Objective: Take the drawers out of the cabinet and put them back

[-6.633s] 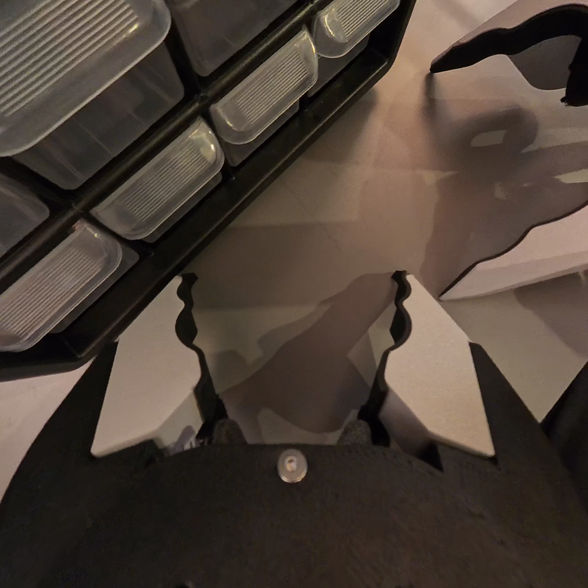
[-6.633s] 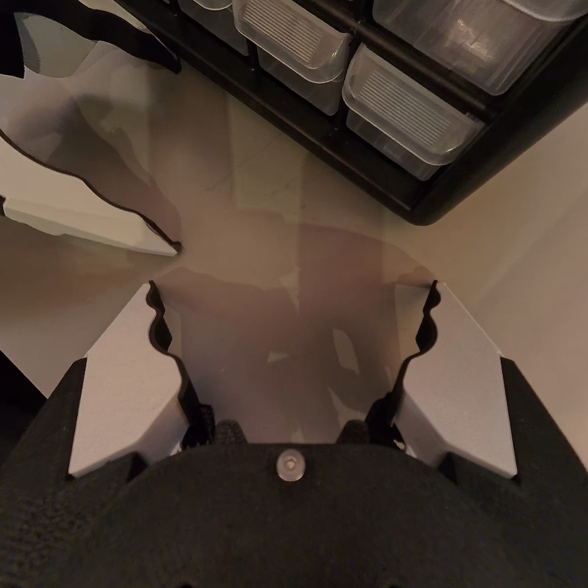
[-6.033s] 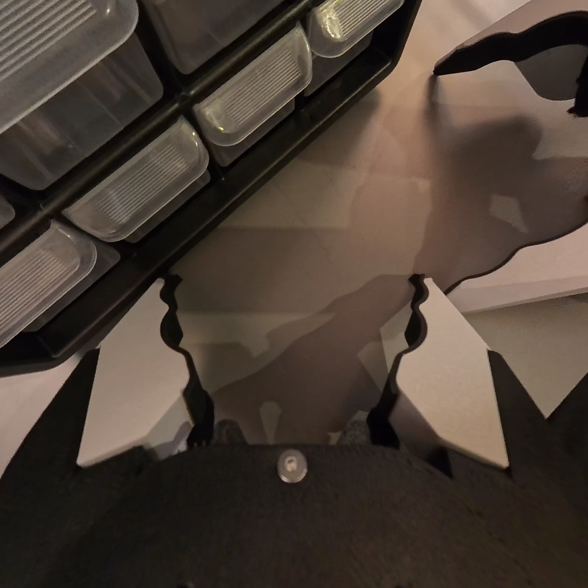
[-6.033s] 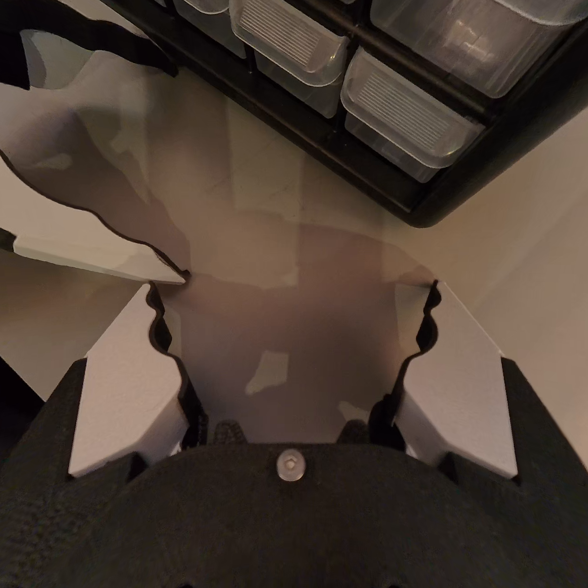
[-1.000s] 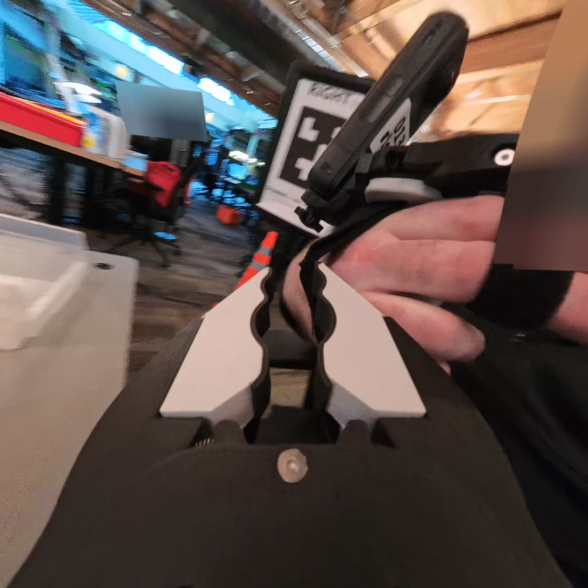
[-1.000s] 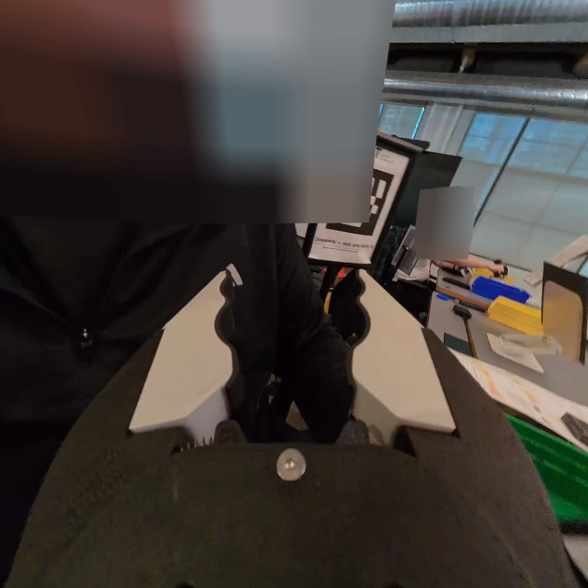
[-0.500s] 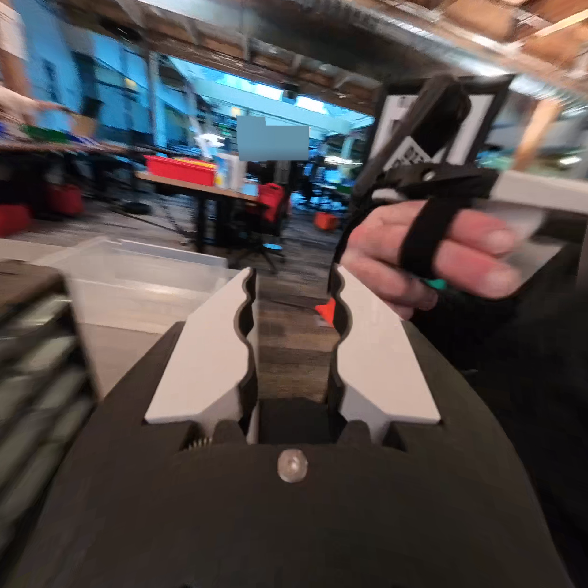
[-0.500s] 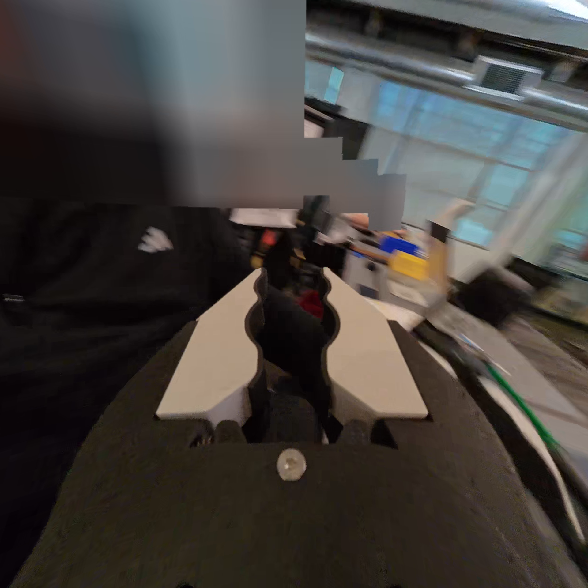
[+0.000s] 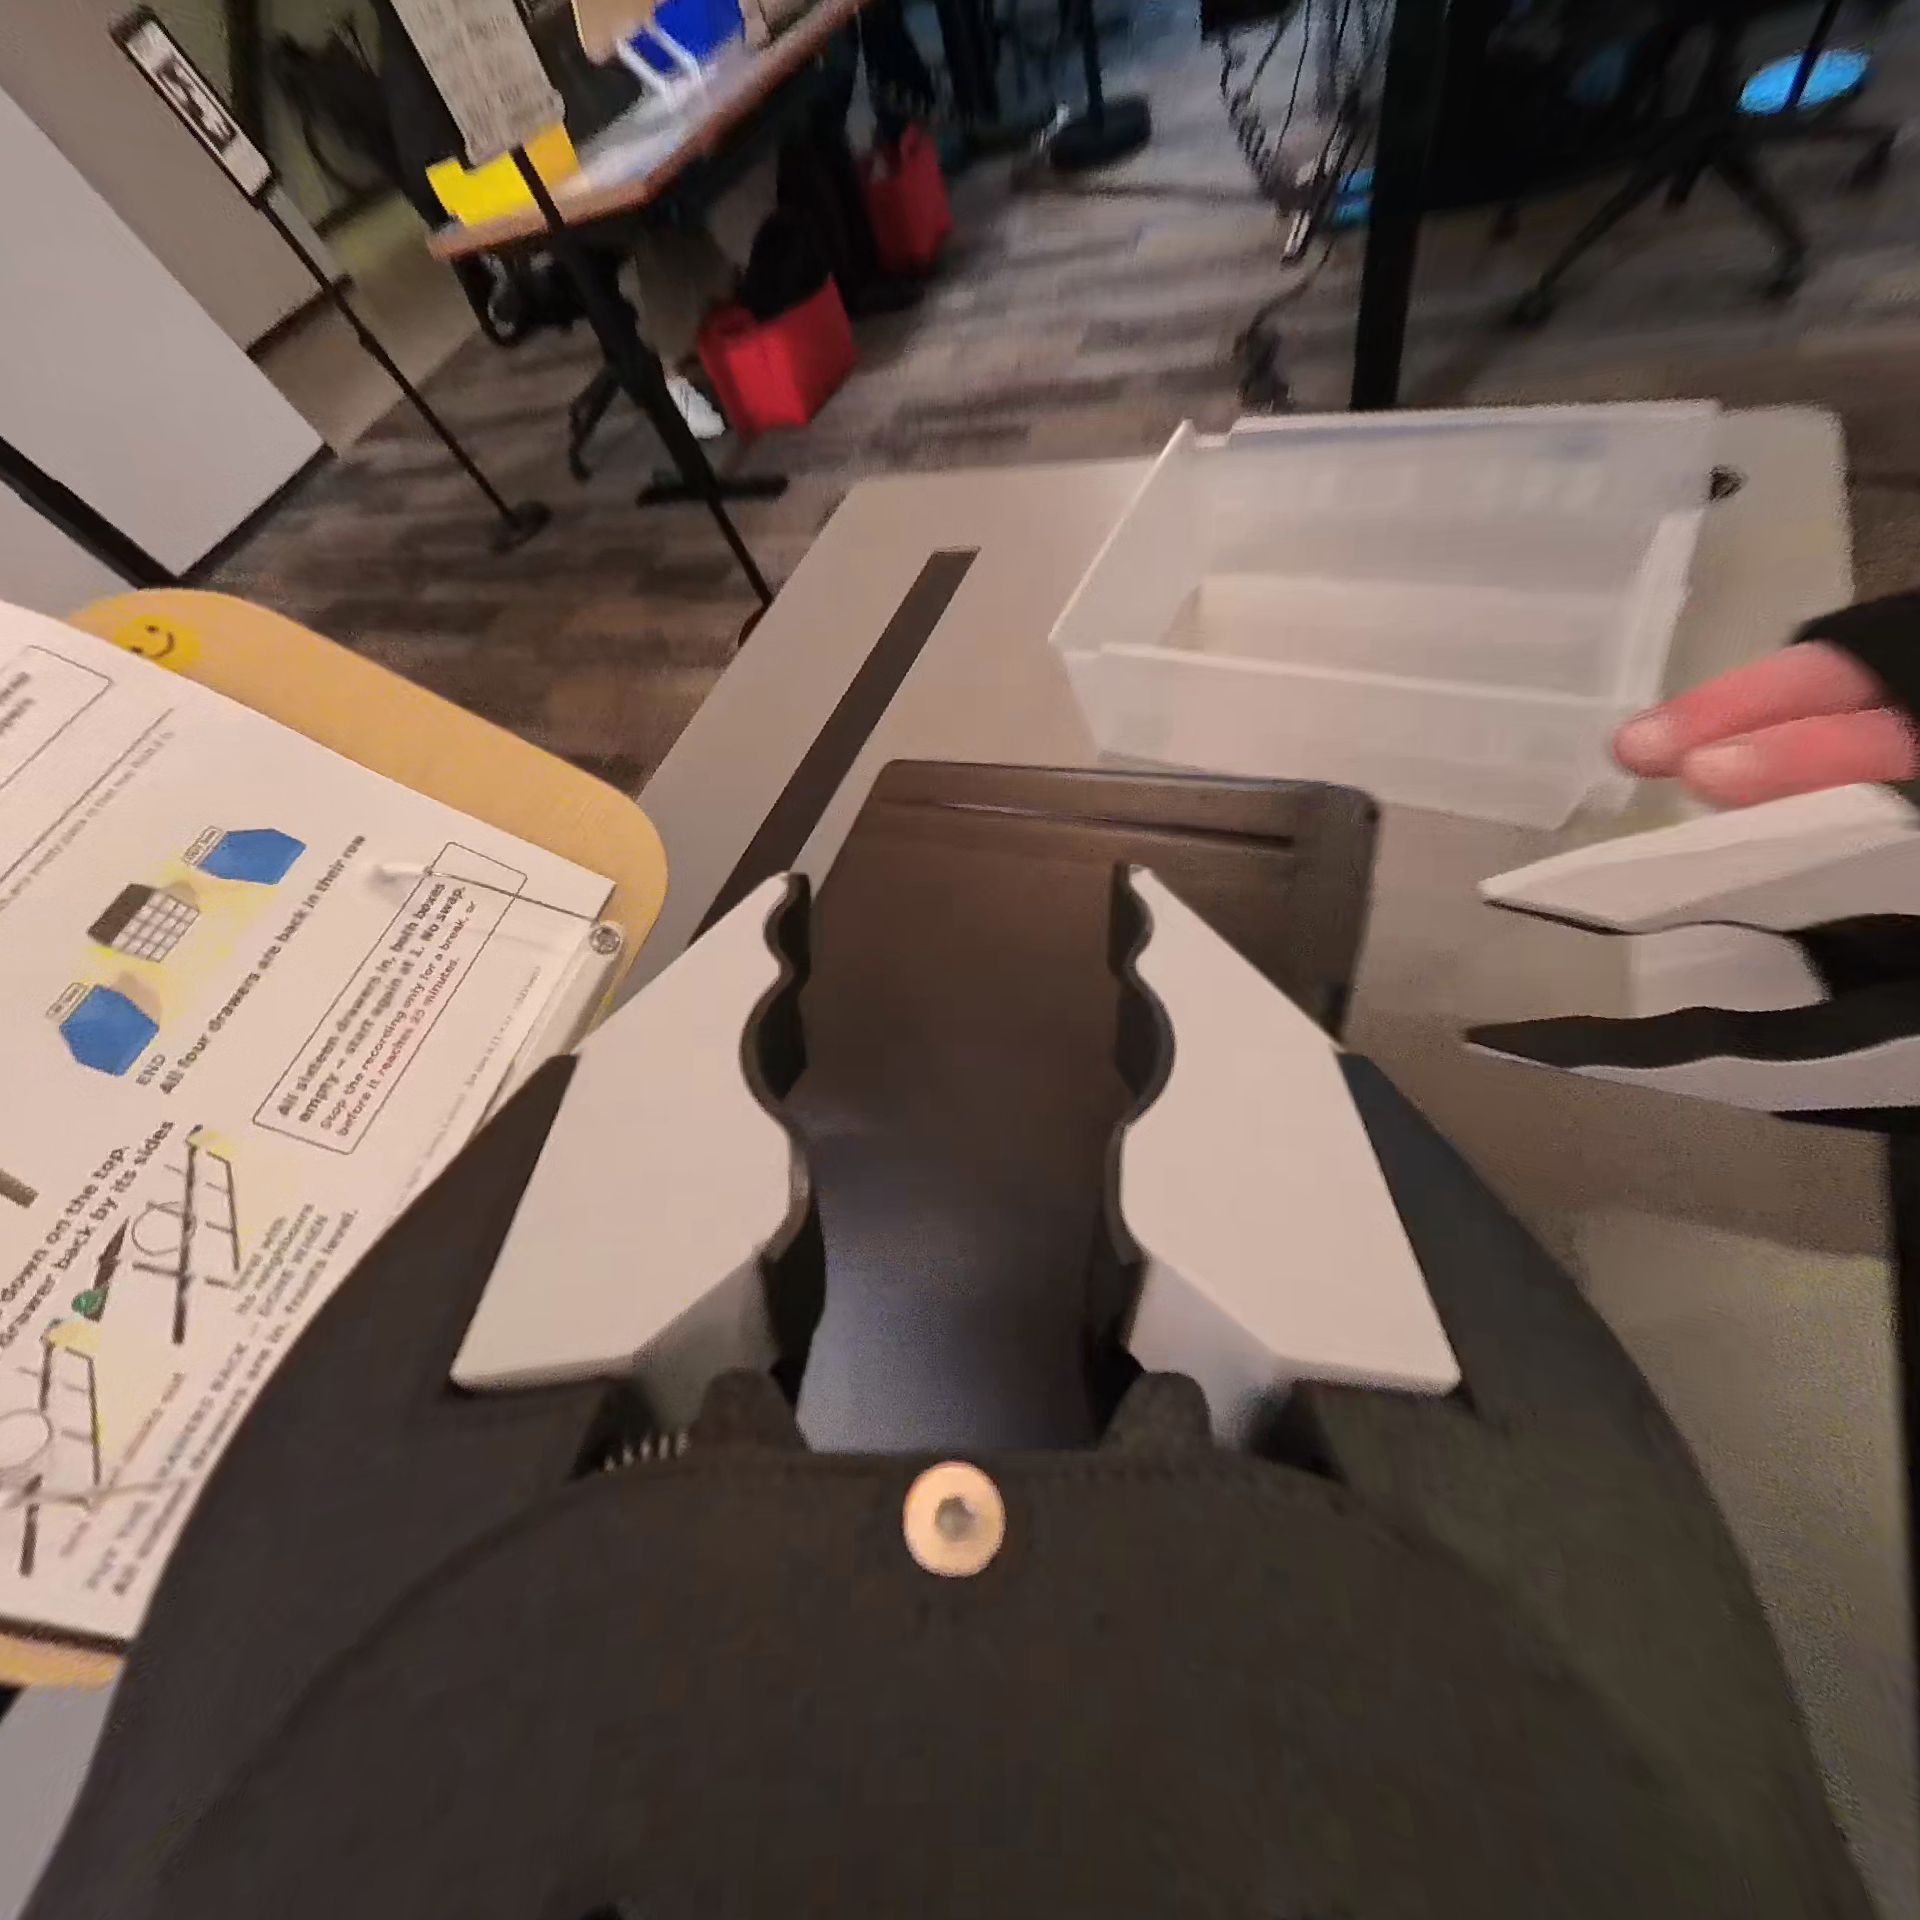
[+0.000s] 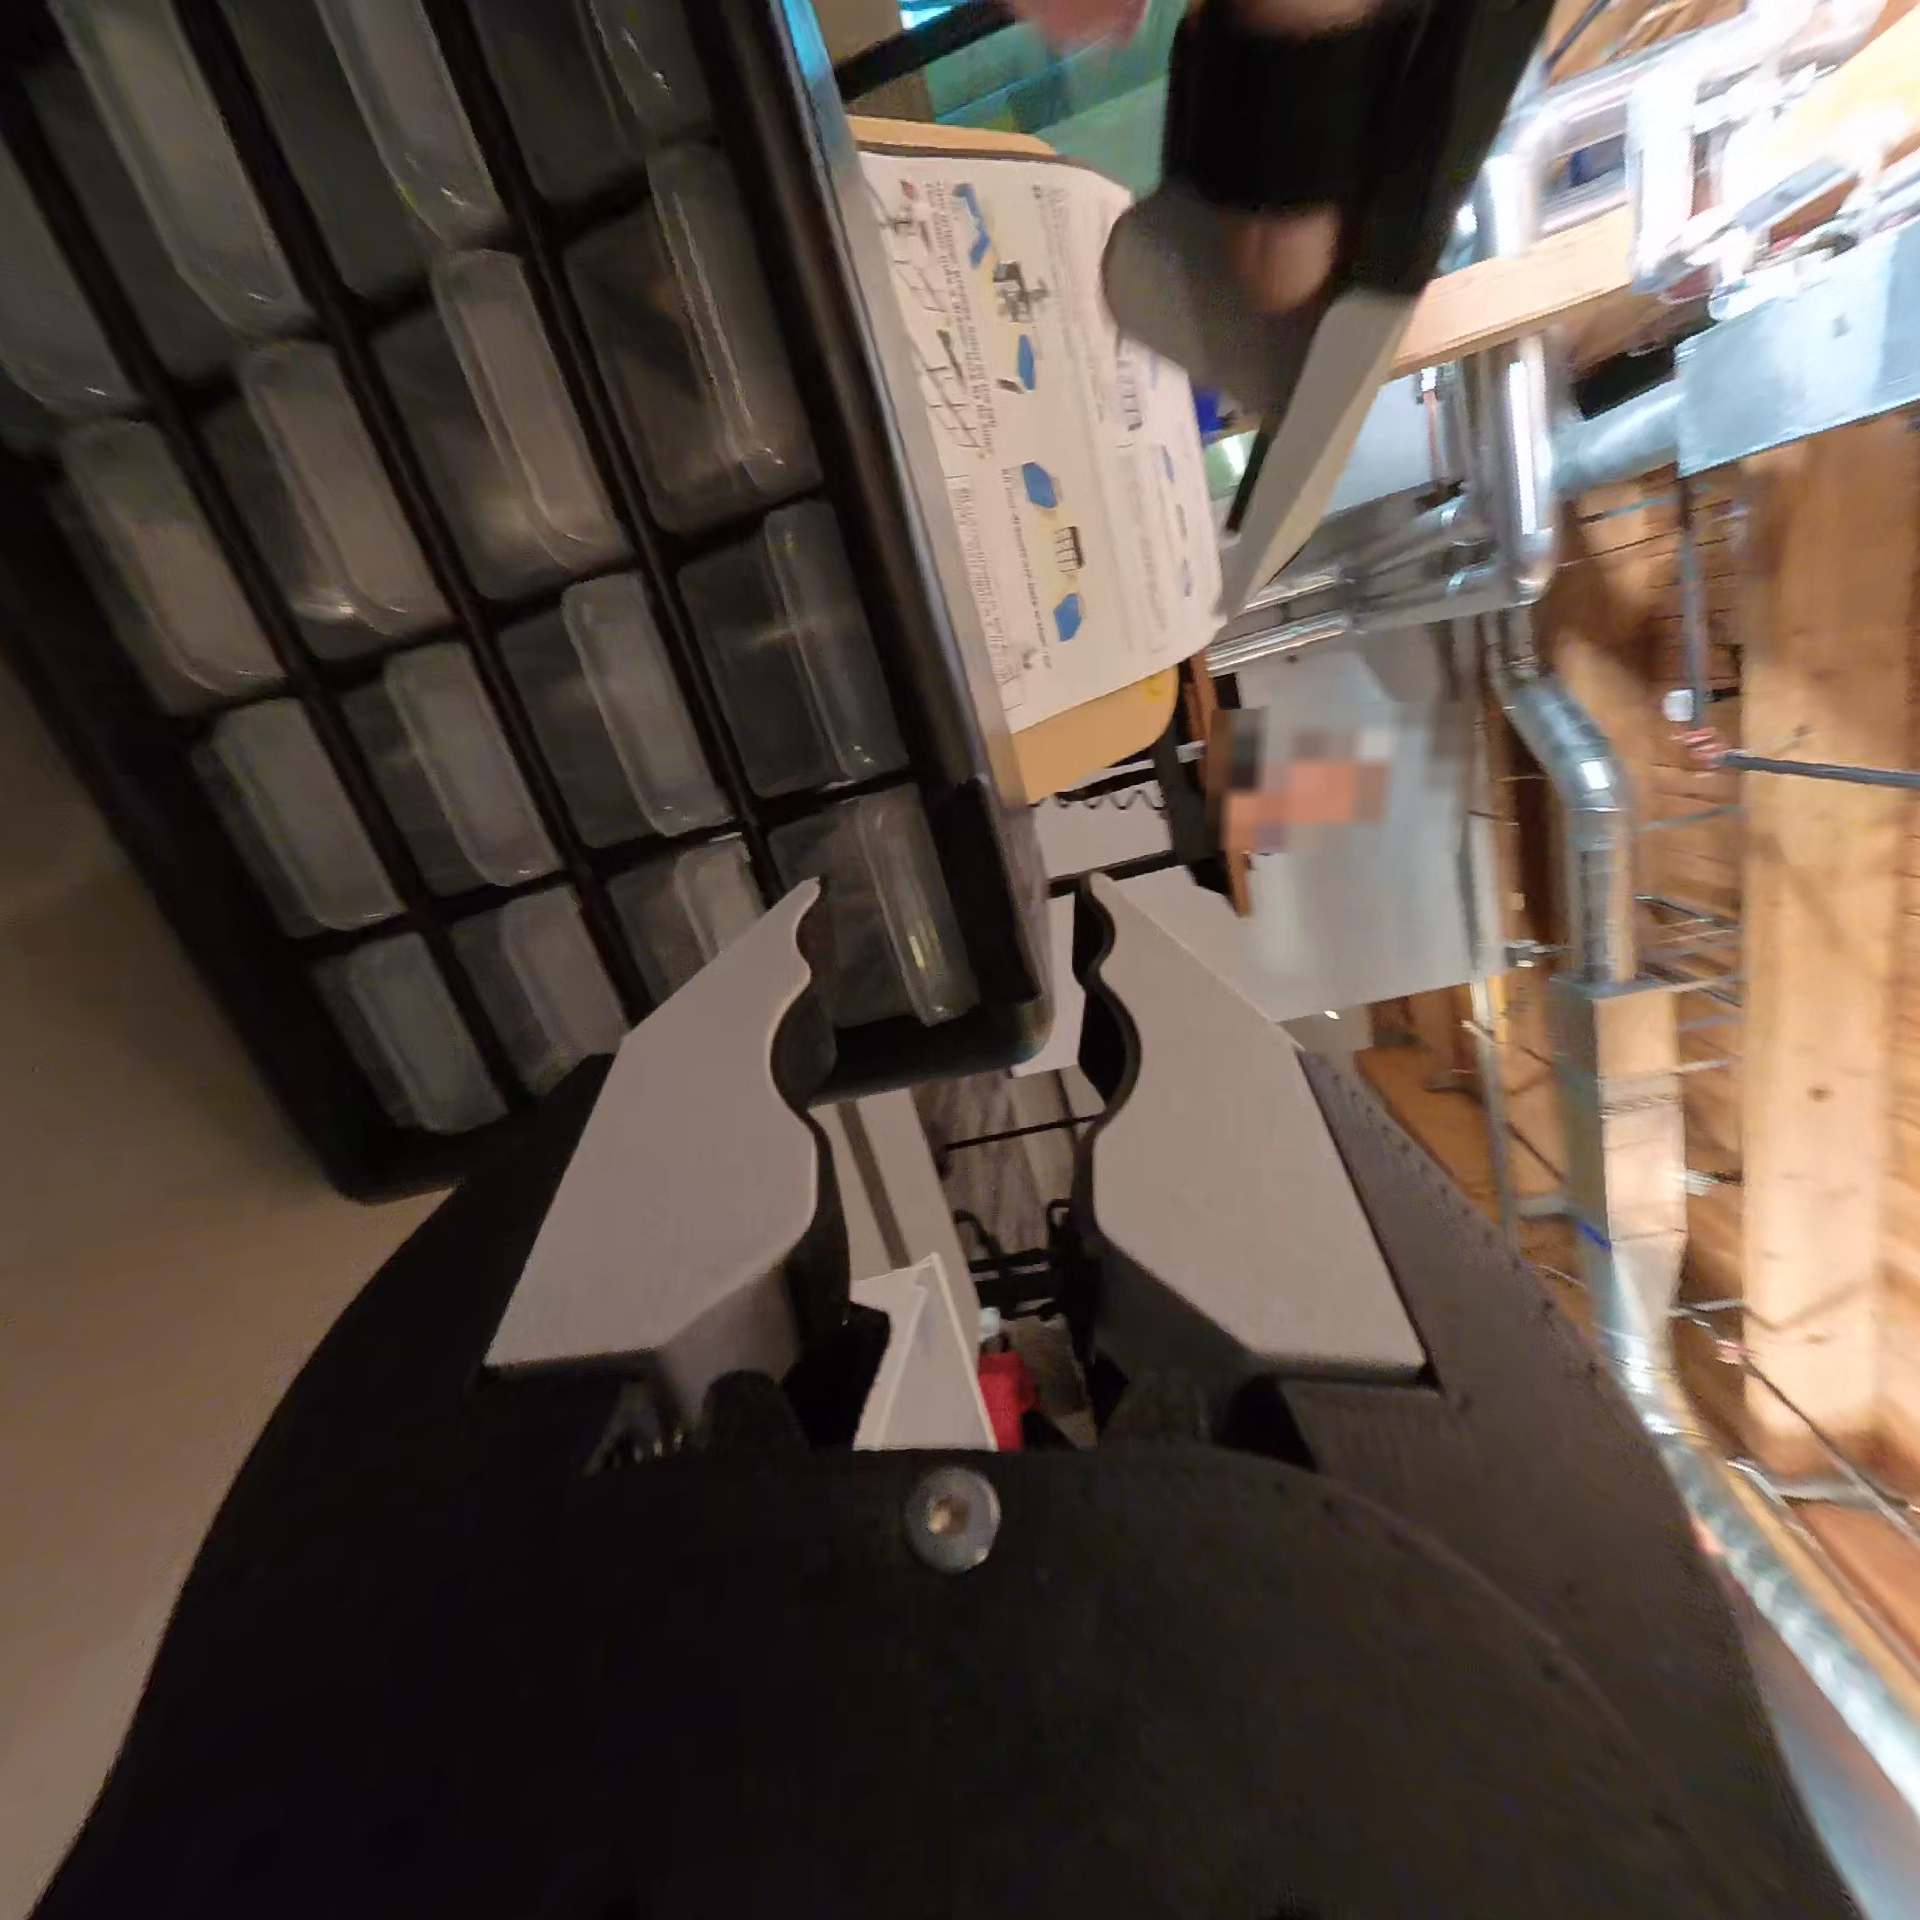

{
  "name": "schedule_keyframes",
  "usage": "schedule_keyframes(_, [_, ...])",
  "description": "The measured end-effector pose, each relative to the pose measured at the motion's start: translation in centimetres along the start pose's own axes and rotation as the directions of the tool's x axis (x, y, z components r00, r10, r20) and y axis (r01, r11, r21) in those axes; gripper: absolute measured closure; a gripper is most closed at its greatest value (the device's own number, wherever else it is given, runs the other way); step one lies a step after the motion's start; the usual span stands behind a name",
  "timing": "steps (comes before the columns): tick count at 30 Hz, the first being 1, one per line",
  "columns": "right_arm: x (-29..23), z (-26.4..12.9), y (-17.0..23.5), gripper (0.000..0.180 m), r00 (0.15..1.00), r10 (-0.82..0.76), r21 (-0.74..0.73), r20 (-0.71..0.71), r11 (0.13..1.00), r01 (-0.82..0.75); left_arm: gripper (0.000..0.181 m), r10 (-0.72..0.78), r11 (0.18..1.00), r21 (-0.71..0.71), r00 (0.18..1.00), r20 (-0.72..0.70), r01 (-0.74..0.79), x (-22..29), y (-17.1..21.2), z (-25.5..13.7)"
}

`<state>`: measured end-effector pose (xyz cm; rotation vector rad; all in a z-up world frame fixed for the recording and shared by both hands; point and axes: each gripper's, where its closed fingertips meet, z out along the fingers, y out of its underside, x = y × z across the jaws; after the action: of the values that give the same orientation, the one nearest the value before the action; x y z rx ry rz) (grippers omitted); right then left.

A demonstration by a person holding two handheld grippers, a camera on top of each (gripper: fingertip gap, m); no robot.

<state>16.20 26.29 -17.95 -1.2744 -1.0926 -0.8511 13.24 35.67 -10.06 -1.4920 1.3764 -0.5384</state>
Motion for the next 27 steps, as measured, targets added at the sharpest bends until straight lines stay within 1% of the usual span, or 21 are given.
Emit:
schedule_keyframes(1, [0.3, 0.3, 0.0, 0.137, 1.0, -0.018, -0.004, -0.025, 1.0, 0.017, 0.123, 0.01, 1.0, -0.022, 1.0, -0.005, -0.01, -0.4, 0.3, 1.2])
schedule_keyframes(4, [0.2, 1.5, 0.5, 0.137, 0.996, -0.088, -0.026, -0.031, 0.996, 0.087, 0.122, 0.017, 0.997, -0.074, 1.0, -0.008, -0.018, -1.2, 1.4, 4.2])
schedule_keyframes(6, [-0.1, 2.2, 1.2, 0.138, 0.992, -0.122, -0.035, -0.038, 0.992, 0.121, 0.123, 0.011, 0.997, -0.077, 1.0, -0.026, -0.013, -0.9, 1.8, 5.7])
schedule_keyframes(7, [-0.2, 2.4, 1.4, 0.139, 0.99, -0.133, -0.034, -0.046, 0.991, 0.132, 0.124, 0.032, 0.993, -0.113, 0.999, -0.01, -0.033, -1.1, 2.3, 6.2])
schedule_keyframes(9, [-0.1, 2.6, 1.5, 0.145, 0.986, -0.144, -0.026, -0.079, 0.989, 0.142, 0.13, 0.111, 0.989, -0.101, 0.994, -0.002, -0.11, -0.7, 2.0, 6.6])
schedule_keyframes(10, [0.0, 2.7, 1.4, 0.152, 0.984, -0.147, -0.017, -0.097, 0.989, 0.146, 0.132, 0.145, 0.983, -0.117, 0.989, 0.0, -0.144, -0.4, 2.2, 6.9])
schedule_keyframes(11, [0.0, 2.8, 1.3, 0.153, 0.982, -0.155, -0.014, -0.111, 0.988, 0.154, 0.131, 0.184, 0.971, -0.156, 0.983, -0.005, -0.182, -0.1, 2.8, 7.2])
schedule_keyframes(12, [0.0, 2.8, 1.3, 0.153, 0.979, -0.163, -0.015, -0.124, 0.987, 0.162, 0.135, 0.234, 0.954, -0.192, 0.972, -0.01, -0.232, 0.2, 3.4, 7.5])
schedule_keyframes(13, [0.0, 2.8, 1.3, 0.153, 0.978, -0.164, -0.014, -0.133, 0.986, 0.163, 0.144, 0.281, 0.945, -0.179, 0.96, 0.012, -0.274, 0.3, 3.2, 7.6])
schedule_keyframes(14, [0.0, 2.7, 1.3, 0.154, 0.977, -0.162, -0.01, -0.135, 0.987, 0.162, 0.147, 0.306, 0.938, -0.176, 0.952, 0.025, -0.297, 0.2, 3.1, 7.6])
schedule_keyframes(15, [-0.1, 2.6, 1.3, 0.155, 0.978, -0.163, -0.003, -0.13, 0.986, 0.164, 0.148, 0.305, 0.938, -0.179, 0.952, 0.026, -0.296, 0.2, 3.2, 7.7])
schedule_keyframes(17, [-0.8, 2.0, 1.2, 0.172, 0.982, -0.17, 0.006, -0.08, 0.985, 0.171, 0.146, 0.296, 0.941, -0.179, 0.955, 0.029, -0.287, 0.1, 3.2, 7.7])
schedule_keyframes(20, [-1.3, 1.2, 0.7, 0.174, 0.979, -0.185, 0.017, -0.085, 0.982, 0.187, 0.149, 0.303, 0.939, -0.184, 0.952, 0.032, -0.292, 0.1, 3.2, 7.7])
schedule_keyframes(24, [-1.5, 0.4, 0.3, 0.174, 0.981, -0.184, 0.007, -0.054, 0.983, 0.185, 0.152, 0.316, 0.934, -0.187, 0.948, 0.041, -0.304, 0.1, 3.3, 7.7])
schedule_keyframes(27, [-1.7, -1.1, -0.2, 0.174, 0.983, -0.182, 0.02, -0.019, 0.983, 0.182, 0.154, 0.32, 0.932, -0.193, 0.947, 0.043, -0.306, 0.0, 3.3, 7.8])
